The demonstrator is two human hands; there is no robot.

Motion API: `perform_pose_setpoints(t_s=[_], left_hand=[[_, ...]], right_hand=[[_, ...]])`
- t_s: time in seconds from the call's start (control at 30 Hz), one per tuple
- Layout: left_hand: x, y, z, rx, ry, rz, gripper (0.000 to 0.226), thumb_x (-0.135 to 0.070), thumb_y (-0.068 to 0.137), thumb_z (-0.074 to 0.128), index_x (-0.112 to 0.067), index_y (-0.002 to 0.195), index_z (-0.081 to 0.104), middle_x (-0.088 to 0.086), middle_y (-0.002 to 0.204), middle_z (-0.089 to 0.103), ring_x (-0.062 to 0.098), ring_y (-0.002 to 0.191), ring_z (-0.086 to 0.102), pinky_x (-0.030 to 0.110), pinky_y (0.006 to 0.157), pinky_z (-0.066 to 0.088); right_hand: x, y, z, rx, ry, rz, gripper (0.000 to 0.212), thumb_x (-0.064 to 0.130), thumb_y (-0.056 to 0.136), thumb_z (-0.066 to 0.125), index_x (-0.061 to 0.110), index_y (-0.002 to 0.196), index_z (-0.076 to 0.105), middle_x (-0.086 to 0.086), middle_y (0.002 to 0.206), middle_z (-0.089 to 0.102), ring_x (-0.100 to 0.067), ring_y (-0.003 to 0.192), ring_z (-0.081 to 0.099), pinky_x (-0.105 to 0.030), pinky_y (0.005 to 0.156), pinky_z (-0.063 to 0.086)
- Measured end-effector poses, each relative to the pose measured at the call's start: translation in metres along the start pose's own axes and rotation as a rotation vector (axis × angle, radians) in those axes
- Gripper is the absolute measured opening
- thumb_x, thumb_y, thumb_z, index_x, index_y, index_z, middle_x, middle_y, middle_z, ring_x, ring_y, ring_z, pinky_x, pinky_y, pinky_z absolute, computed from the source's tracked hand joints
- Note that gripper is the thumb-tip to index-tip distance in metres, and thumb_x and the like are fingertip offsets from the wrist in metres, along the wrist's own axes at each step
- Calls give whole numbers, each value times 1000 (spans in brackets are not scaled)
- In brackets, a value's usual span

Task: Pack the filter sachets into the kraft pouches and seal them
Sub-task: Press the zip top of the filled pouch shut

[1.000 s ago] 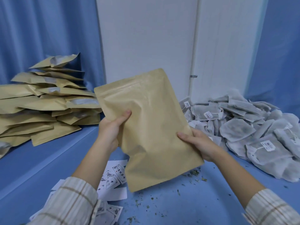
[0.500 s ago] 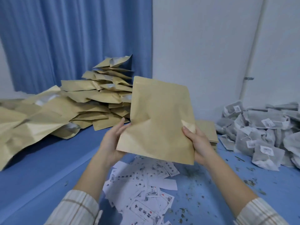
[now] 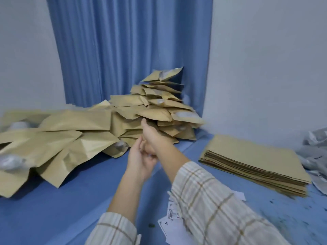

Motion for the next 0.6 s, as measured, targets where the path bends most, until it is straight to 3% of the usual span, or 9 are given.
perform_pose_setpoints(t_s=[0.07, 0.17, 0.2, 0.27, 0.33, 0.43, 0.53, 0.6], left_hand=[[23, 4, 2, -12, 61, -54, 43, -32, 99, 43, -2, 128, 53, 13, 92, 65, 23, 83, 62, 34, 72, 50], [61, 16, 12, 14, 120, -95, 33, -24, 101, 40, -4, 123, 54, 13, 99, 63, 24, 94, 60, 36, 77, 50], [73, 20, 17, 16, 141, -106, 29, -21, 101, 38, -5, 120, 54, 13, 97, 62, 23, 92, 60, 35, 74, 53], [97, 28, 29, 10, 173, -140, 25, -15, 100, 38, -4, 115, 56, 15, 100, 59, 22, 88, 60, 37, 67, 57], [118, 35, 40, 2, 180, -183, 25, -14, 99, 43, -2, 118, 55, 16, 108, 56, 23, 85, 61, 42, 65, 58], [147, 46, 51, -41, 191, -283, 25, -16, 96, 51, -2, 116, 46, 15, 104, 55, 29, 78, 62, 43, 74, 52], [172, 54, 58, -41, 219, -378, 31, -18, 94, 55, -2, 118, 44, 18, 102, 60, 36, 76, 62, 41, 71, 53], [185, 57, 61, -37, 226, -409, 32, -17, 94, 55, -2, 120, 45, 19, 99, 61, 36, 77, 63, 41, 74, 52]], right_hand=[[-19, 6, -22, -9, 41, 21, 52, 57, 95, 30, 9, 86, 49, -7, 72, 52, -20, 64, 49, -28, 64, 41], [-42, 11, -61, -36, -65, 6, 52, 49, 95, 38, 1, 105, 54, -19, 112, 60, -25, 86, 57, -34, 79, 45], [-47, 11, -76, -84, -146, -36, 51, 45, 95, 40, -2, 107, 54, -22, 118, 59, -25, 88, 59, -33, 77, 45], [-57, 8, -110, -213, -395, -174, 42, 37, 94, 42, 1, 109, 59, -19, 110, 64, -21, 84, 57, -28, 70, 42], [-69, 5, -151, -304, -662, -261, 38, 36, 94, 43, 13, 119, 58, -9, 111, 65, -22, 99, 59, -28, 82, 43], [-95, 3, -221, -437, -1077, -297, 45, 33, 97, 41, 10, 135, 45, -10, 133, 52, -27, 121, 49, -34, 101, 37], [-128, -5, -292, -537, -1464, -169, 61, 42, 96, 40, 10, 145, 24, -9, 149, 31, -26, 135, 29, -38, 109, 27], [-149, -12, -329, -534, -1539, 30, 76, 58, 91, 36, 16, 149, 9, -6, 153, 20, -25, 140, 19, -44, 110, 21]])
Point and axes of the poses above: each hand's wrist, its own y-axis towards the middle knuckle, its own z-axis out of the palm, x = y × z, the point moved 1 cm from there along y, towards the middle knuckle
